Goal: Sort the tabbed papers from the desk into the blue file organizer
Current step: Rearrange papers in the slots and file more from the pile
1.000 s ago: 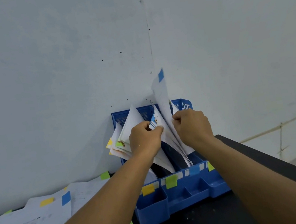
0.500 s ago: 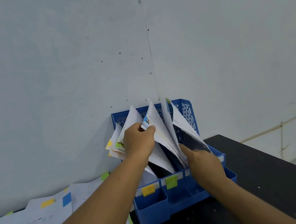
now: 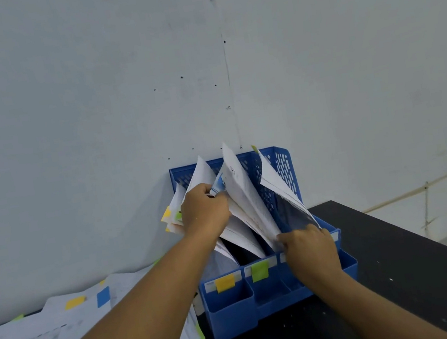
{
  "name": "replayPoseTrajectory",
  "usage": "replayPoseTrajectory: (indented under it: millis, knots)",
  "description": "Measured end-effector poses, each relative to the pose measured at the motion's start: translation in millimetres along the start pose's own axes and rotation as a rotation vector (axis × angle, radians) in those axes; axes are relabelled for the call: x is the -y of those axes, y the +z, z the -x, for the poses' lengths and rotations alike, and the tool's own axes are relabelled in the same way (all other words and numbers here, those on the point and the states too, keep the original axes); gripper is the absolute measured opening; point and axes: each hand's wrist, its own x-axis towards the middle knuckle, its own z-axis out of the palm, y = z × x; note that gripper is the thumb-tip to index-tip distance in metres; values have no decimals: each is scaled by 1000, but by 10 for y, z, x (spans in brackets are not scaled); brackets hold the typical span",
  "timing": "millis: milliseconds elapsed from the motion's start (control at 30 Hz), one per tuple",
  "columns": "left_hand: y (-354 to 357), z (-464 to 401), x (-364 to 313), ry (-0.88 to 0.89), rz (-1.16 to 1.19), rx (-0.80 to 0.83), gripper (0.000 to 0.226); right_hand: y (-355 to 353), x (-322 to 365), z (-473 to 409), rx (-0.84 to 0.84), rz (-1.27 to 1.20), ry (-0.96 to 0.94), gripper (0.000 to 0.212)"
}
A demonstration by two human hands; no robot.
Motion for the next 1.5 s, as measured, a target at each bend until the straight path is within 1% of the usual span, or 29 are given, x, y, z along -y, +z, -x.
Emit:
replayPoseTrajectory:
  millis: [67, 100, 200, 300, 333, 367, 433, 467, 533, 633, 700, 733, 800, 833, 900, 967, 1000, 1067, 1133, 1200, 1233, 1267, 1333, 1433, 1500]
  knots:
    - [-26, 1, -10, -19, 13, 15, 14, -83, 6, 2, 91, 4, 64, 23]
    - [-36, 9, -18, -24, 17, 23, 17, -99, 11, 1, 102, 0, 88, 23]
    - [-75, 39, -23, -24, 13, 43, 14, -102, 39, -10, 128, -38, 141, 21]
    - [-126, 75, -34, -43, 28, 75, 10, -83, 59, 5, 96, -77, 164, 17]
    - [-148, 95, -42, -51, 44, 90, 11, -89, 69, 21, 69, -89, 163, 16]
    - [-177, 119, -38, -57, 58, 104, 18, -93, 93, 44, 46, -114, 164, 17]
    - [-240, 176, -4, -62, 66, 125, 37, -77, 159, 94, -15, -188, 172, 29]
    - [-288, 220, 31, -58, 58, 124, 40, -65, 209, 133, -61, -234, 170, 36]
    - [-418, 324, 114, -33, 34, 103, 32, -36, 338, 228, -185, -347, 122, 42]
    - [-724, 545, 339, -11, -30, 59, 13, -16, 617, 429, -400, -439, -19, 37]
    - [-972, 718, 554, -8, -87, 23, 6, -45, 840, 581, -468, -495, -89, 38]
    - [-1116, 809, 672, -22, -121, 1, 6, -53, 972, 646, -462, -542, -119, 37]
    - [-1356, 960, 884, -43, -182, -11, 7, -40, 1185, 743, -404, -621, -191, 33]
    - [-1603, 1084, 1037, -61, -230, -38, 7, 16, 1427, 830, -327, -684, -231, 31]
    - [-1810, 1179, 1188, -68, -317, -55, 4, 41, 1625, 901, -181, -744, -256, 27]
    - [-2149, 1335, 1364, -115, -424, -91, 3, 115, 1954, 1010, -40, -770, -312, 23]
    - [-2280, 1393, 1437, -128, -477, -97, 5, 137, 2068, 1057, 63, -763, -327, 23]
    - [-2556, 1538, 1586, -152, -615, -104, 17, 198, 2277, 1142, 240, -732, -348, 28]
    - [-2781, 1673, 1738, -216, -845, -82, 37, 251, 2423, 1214, 357, -690, -369, 32]
    - [-2930, 1784, 1854, -346, -1070, -20, 60, 319, 2495, 1288, 417, -677, -376, 34]
    - [-2994, 1841, 1905, -421, -1114, 15, 71, 357, 2540, 1337, 432, -665, -377, 34]
    - [-3007, 1876, 1938, -477, -1111, 41, 80, 376, 2544, 1374, 439, -643, -372, 33]
    - [-2994, 1921, 1963, -528, -1054, 67, 91, 417, 2540, 1417, 414, -626, -374, 31]
    - [-2910, 1926, 1922, -514, -1002, 89, 101, 458, 2513, 1438, 409, -659, -364, 29]
    - [-2826, 1914, 1881, -475, -941, 108, 105, 489, 2497, 1452, 403, -684, -373, 28]
